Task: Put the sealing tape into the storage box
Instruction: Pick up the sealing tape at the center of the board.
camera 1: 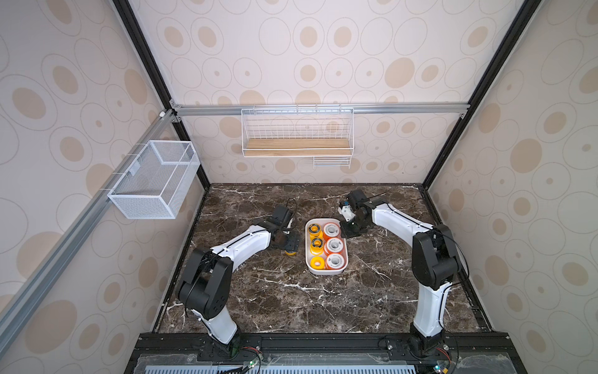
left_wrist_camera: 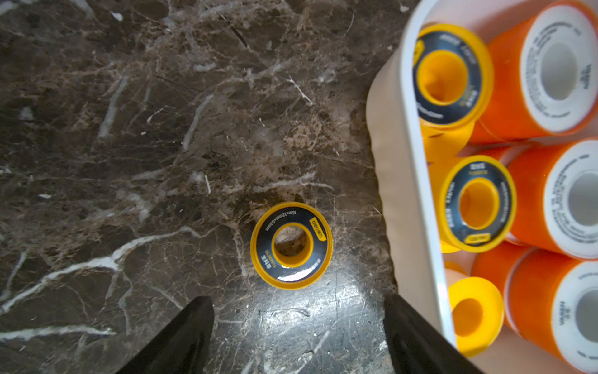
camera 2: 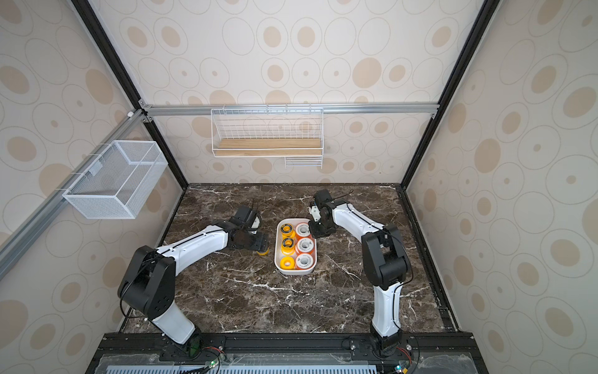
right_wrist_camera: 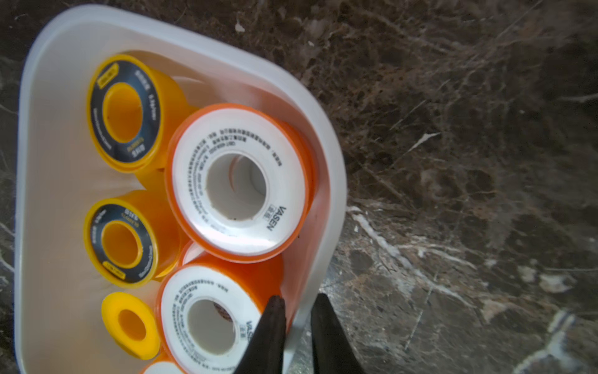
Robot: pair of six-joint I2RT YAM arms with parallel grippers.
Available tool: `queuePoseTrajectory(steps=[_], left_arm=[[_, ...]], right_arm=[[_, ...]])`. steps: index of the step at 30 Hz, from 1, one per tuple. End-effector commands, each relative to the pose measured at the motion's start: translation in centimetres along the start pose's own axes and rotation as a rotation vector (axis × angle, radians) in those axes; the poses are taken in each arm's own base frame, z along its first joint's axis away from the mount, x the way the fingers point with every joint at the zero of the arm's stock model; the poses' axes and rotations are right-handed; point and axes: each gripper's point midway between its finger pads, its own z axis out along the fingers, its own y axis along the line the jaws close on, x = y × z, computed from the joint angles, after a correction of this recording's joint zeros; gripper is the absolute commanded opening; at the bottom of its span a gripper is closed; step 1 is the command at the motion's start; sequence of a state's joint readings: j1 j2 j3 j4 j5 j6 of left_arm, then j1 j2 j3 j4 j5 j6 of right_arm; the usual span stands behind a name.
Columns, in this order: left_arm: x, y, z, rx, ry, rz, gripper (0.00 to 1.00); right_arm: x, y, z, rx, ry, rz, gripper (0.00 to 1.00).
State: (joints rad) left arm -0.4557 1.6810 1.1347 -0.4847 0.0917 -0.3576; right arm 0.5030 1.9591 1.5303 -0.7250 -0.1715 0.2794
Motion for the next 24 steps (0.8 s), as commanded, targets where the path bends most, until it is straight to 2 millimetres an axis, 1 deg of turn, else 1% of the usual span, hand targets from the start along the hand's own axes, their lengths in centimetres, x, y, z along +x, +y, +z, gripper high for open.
queuePoseTrajectory(steps=[1, 7, 11, 16, 20, 24], left_arm=[[0.2, 0.1, 0.9, 0.007, 0.016, 0.004, 0.86], [0.2, -0.2, 2.1, 0.022, 0.027, 0.007, 0.91], [0.2, -0.5, 2.8, 0.031, 0.030, 0.011, 0.94], [0.3, -0.5, 3.9, 0.033, 0.050, 0.018, 0.94], [0.4, -0.9, 4.6, 0.044, 0.067, 0.020, 0.91], [0.6, -0.3, 5.1, 0.009, 0.078, 0.016, 0.85]], right_arm=[[0.9, -1.0, -1.1, 0.048, 0.014, -0.002, 0.19], [1.7, -1.7, -1.1, 0.079, 0.032, -0.003, 0.19], [1.8, -1.8, -1.2, 0.078, 0.029, -0.003, 0.19], [1.7, -1.6, -1.3, 0.067, 0.026, -0.005, 0.19], [1.7, -1.6, -1.3, 0.063, 0.024, -0.003, 0.19], [1.6, -1.3, -1.3, 0.048, 0.020, -0.005, 0.19]])
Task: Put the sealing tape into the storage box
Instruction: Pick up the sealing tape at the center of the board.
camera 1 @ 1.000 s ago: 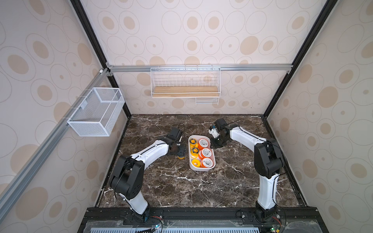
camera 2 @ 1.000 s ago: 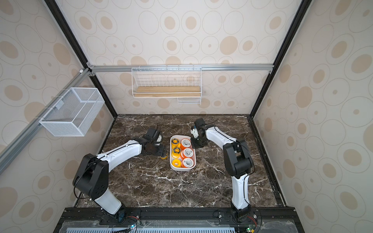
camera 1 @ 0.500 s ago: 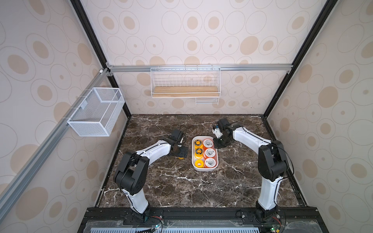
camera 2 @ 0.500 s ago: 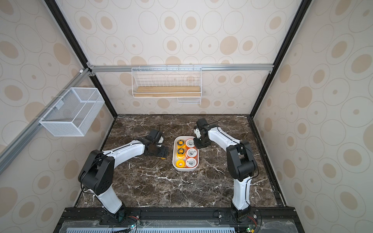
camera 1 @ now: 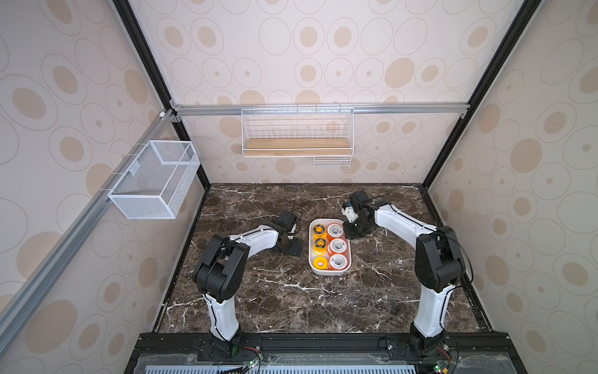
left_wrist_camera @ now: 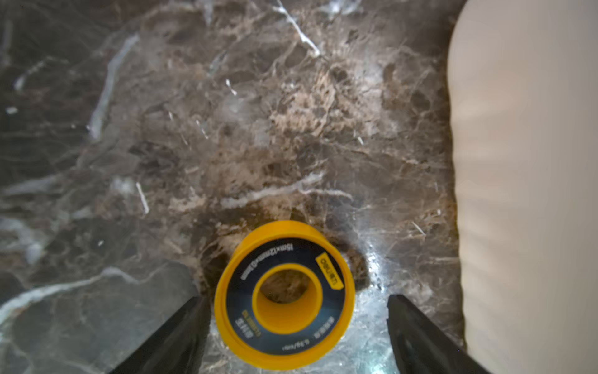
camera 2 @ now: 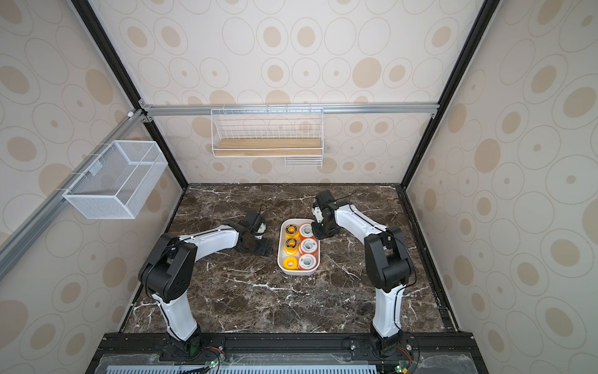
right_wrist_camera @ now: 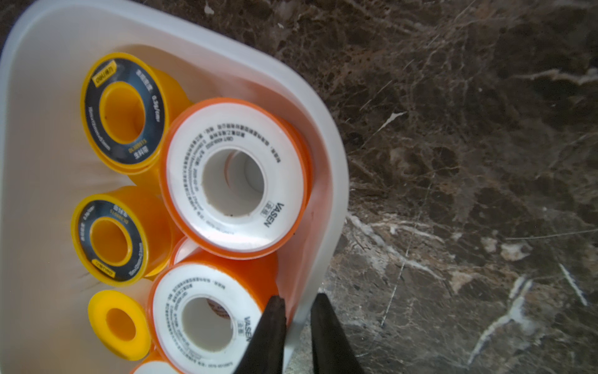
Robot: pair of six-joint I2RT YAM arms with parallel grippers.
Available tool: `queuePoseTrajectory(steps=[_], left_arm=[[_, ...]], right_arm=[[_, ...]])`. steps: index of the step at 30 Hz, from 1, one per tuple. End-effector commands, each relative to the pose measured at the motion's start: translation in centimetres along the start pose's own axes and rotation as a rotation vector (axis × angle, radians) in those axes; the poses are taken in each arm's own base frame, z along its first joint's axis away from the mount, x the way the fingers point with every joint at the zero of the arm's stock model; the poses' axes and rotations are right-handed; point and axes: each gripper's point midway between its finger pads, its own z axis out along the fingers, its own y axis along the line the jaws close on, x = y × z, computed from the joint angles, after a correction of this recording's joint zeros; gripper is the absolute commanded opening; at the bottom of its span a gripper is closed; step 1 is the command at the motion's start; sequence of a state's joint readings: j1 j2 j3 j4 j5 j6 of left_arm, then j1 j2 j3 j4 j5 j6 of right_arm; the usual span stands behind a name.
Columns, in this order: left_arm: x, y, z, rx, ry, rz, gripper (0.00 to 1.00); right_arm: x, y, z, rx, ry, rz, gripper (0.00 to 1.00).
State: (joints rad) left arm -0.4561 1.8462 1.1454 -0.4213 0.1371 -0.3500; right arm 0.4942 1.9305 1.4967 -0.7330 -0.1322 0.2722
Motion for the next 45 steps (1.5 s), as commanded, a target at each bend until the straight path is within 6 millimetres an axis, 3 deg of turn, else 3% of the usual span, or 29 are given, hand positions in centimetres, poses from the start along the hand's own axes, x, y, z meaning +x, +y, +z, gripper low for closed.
queuePoseTrajectory(steps=[1, 9, 16, 28, 33, 38, 45], left_arm=[[-1.2, 0.1, -0.1, -0.021, -0.020, 0.011, 0.84], [-1.5, 0.8, 0.4, -0.067, -0.013, 0.005, 0.75], [-1.8, 1.3, -0.5, -0.091, -0.050, -0.011, 0.58], [-1.4, 1.1, -4.6, -0.086, -0.098, -0.039, 0.58], [-1.0, -0.3, -7.2, -0.074, -0.119, -0.004, 0.58], [-0.5, -3.2, -9.3, -0.039, -0.136, 0.070, 0.58], [0.3, -6.9, -10.6, 0.057, -0.158, 0.150, 0.59]], right_arm=[[0.8, -0.2, -0.9, 0.000, 0.012, -0.008, 0.19], [0.9, 0.4, -0.8, -0.037, 0.018, -0.012, 0.20], [0.9, 2.0, -0.6, -0.130, 0.024, -0.032, 0.23], [0.3, 3.7, -0.5, -0.203, 0.013, -0.043, 0.24], [0.4, 3.9, -0.2, -0.204, 0.016, -0.044, 0.24], [0.5, 3.9, -0.4, -0.203, 0.011, -0.041, 0.27], [0.7, 4.2, -0.6, -0.227, 0.008, -0.038, 0.27]])
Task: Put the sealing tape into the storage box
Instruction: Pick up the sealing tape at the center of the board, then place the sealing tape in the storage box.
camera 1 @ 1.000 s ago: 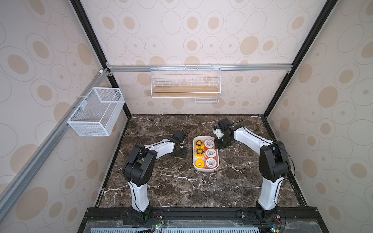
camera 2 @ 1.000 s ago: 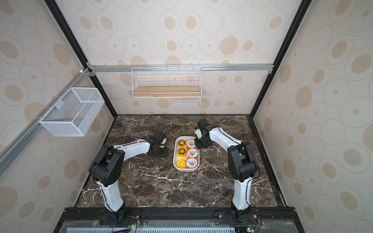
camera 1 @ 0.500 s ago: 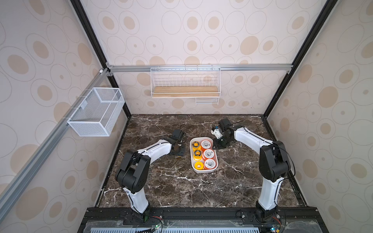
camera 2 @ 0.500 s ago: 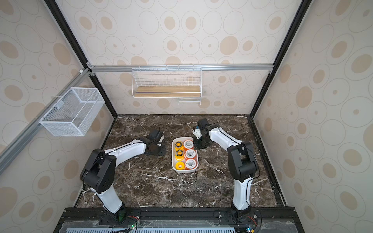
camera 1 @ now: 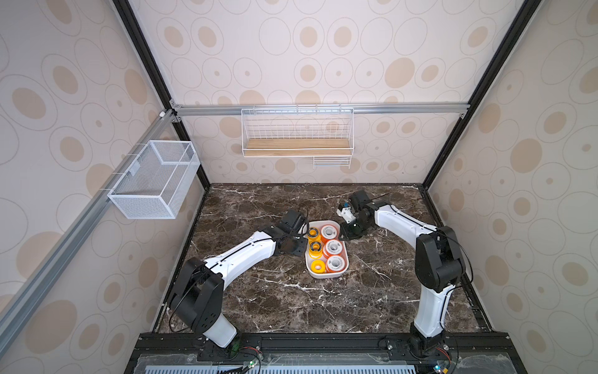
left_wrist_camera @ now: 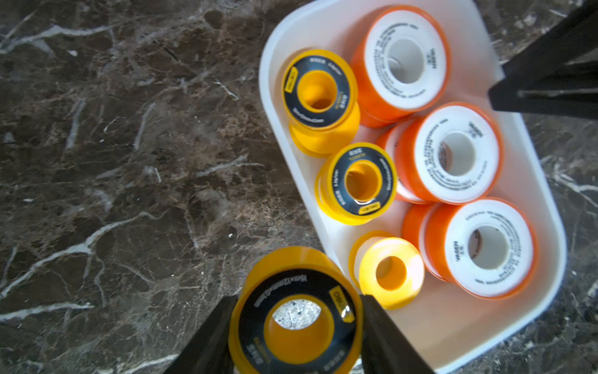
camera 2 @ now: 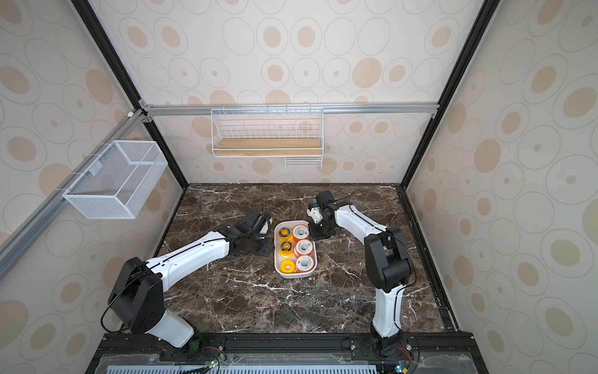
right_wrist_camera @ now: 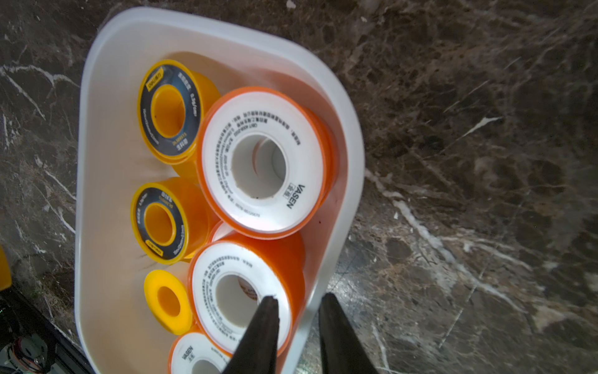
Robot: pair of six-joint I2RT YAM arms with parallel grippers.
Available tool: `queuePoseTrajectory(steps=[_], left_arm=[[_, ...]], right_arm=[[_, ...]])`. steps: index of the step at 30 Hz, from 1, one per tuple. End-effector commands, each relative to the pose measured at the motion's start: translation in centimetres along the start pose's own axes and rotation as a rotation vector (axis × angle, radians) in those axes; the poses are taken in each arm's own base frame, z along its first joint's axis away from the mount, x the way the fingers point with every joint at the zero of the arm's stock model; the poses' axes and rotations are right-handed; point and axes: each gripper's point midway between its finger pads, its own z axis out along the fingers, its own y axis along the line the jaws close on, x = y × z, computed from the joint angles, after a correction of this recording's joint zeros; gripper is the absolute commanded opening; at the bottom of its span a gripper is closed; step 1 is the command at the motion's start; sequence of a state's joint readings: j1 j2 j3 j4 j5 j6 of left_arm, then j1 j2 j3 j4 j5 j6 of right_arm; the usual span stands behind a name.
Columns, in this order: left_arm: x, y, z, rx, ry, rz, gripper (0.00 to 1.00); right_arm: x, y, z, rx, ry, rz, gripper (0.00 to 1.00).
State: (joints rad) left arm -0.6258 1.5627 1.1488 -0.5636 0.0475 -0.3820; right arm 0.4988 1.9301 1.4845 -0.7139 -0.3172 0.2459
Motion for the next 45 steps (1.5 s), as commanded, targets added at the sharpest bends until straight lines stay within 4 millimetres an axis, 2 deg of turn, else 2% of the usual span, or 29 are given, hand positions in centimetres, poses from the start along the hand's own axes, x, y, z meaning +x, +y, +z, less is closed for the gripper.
queuePoseTrajectory(steps=[1, 11, 17, 30, 45], left_arm=[[-0.4, -1.8, -1.4, 0.048, -0.017, 0.042, 0.59], [0.2, -6.2, -0.1, 0.097, 0.045, 0.192, 0.59], [1.0, -7.4, 0.9, 0.111, 0.077, 0.227, 0.59], [3.0, -6.8, 3.2, 0.073, 0.189, 0.260, 0.59], [3.6, -6.7, 4.5, 0.062, 0.224, 0.267, 0.61]], right_arm=[[0.4, 1.1, -0.3, -0.046, -0.001, -0.004, 0.27], [0.6, 1.7, -0.1, -0.084, -0.002, -0.001, 0.26], [0.7, 1.6, -0.3, -0.081, -0.008, -0.002, 0.26], [0.7, 1.5, -0.4, -0.071, -0.007, -0.008, 0.27], [0.8, 1.3, -0.2, -0.060, 0.002, -0.009, 0.28]])
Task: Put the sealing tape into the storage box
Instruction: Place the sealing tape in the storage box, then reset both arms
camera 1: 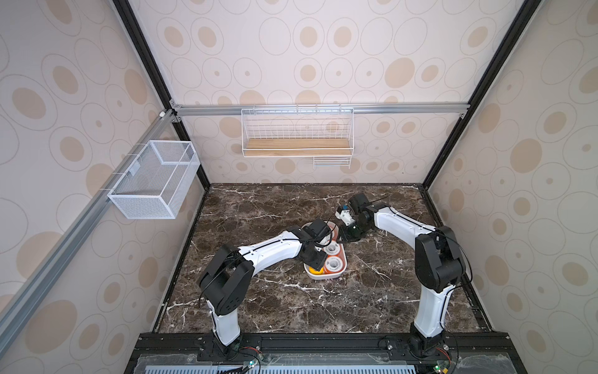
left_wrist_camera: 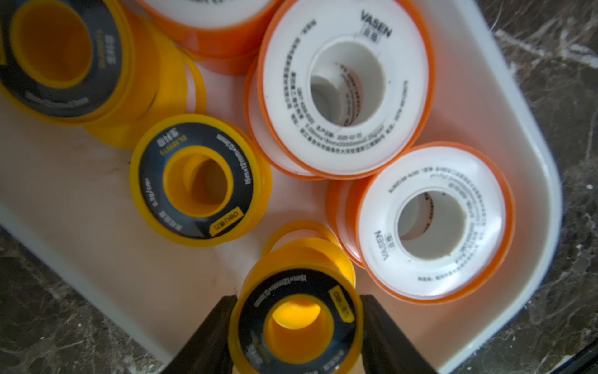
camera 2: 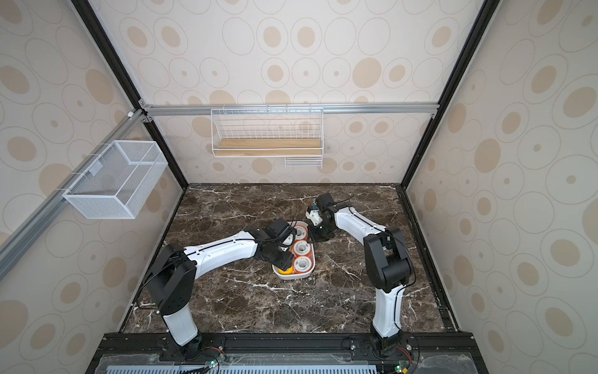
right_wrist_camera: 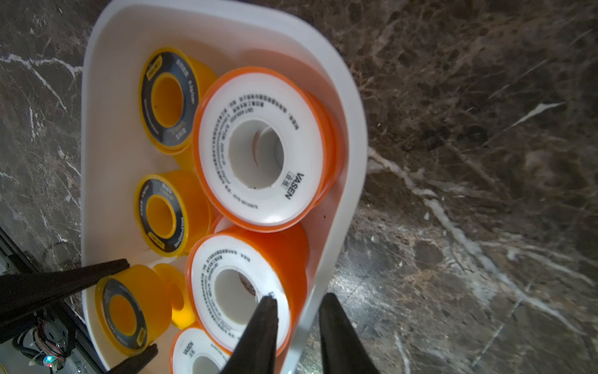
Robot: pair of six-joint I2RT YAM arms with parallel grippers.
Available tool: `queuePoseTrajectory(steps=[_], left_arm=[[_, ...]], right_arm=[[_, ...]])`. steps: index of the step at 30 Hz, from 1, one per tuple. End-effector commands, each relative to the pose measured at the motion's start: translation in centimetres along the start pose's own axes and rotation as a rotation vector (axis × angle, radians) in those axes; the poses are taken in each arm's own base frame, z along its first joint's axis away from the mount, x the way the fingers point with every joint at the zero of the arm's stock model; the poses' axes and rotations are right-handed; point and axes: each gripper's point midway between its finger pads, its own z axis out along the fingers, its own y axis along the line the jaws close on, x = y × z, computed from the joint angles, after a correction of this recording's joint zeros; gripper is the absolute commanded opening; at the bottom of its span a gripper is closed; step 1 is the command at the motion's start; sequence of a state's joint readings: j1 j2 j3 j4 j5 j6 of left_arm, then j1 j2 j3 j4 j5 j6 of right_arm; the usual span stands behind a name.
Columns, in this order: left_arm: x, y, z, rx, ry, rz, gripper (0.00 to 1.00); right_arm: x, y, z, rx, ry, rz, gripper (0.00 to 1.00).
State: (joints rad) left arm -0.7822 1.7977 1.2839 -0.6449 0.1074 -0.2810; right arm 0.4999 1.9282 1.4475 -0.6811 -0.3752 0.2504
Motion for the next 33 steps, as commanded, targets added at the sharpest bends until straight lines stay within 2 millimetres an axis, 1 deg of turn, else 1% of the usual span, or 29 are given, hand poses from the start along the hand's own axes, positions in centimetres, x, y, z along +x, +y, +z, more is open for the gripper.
queuePoseTrajectory(steps=[1, 11, 13, 16, 19, 22, 27, 29, 33], left_arm=[[0.0, 0.0, 0.0, -0.015, 0.021, 0.020, 0.61], [-0.3, 0.3, -0.4, -0.034, 0.004, 0.023, 0.70], [-0.3, 0.4, -0.5, -0.040, 0.003, 0.024, 0.70], [-0.5, 0.7, -1.1, -0.054, -0.011, 0.023, 0.70], [-0.9, 1.3, -2.6, -0.092, -0.053, 0.024, 0.70], [-1.5, 2.7, -4.3, -0.170, -0.117, 0.018, 0.71], [-2.5, 5.6, -7.6, -0.327, -0.259, -0.024, 0.72], [-2.9, 6.8, -9.0, -0.387, -0.327, -0.043, 0.73], [-3.1, 9.0, -11.4, -0.517, -0.442, -0.060, 0.74]], right_arm=[[0.1, 0.5, -0.9, 0.000, -0.007, -0.015, 0.28], [0.0, 0.6, -1.1, 0.003, -0.015, -0.017, 0.31], [-0.1, 0.7, -1.2, 0.001, -0.020, -0.017, 0.32], [-0.3, 0.8, -1.5, -0.002, -0.033, -0.019, 0.33], [-0.6, 1.0, -2.2, 0.001, -0.069, -0.032, 0.35], [-1.0, 1.1, -3.1, 0.013, -0.118, -0.051, 0.38], [-1.3, 1.0, -5.1, 0.055, -0.230, -0.094, 0.44], [-1.4, 0.8, -6.1, 0.089, -0.281, -0.114, 0.46], [-1.4, -0.2, -8.0, 0.177, -0.389, -0.137, 0.52]])
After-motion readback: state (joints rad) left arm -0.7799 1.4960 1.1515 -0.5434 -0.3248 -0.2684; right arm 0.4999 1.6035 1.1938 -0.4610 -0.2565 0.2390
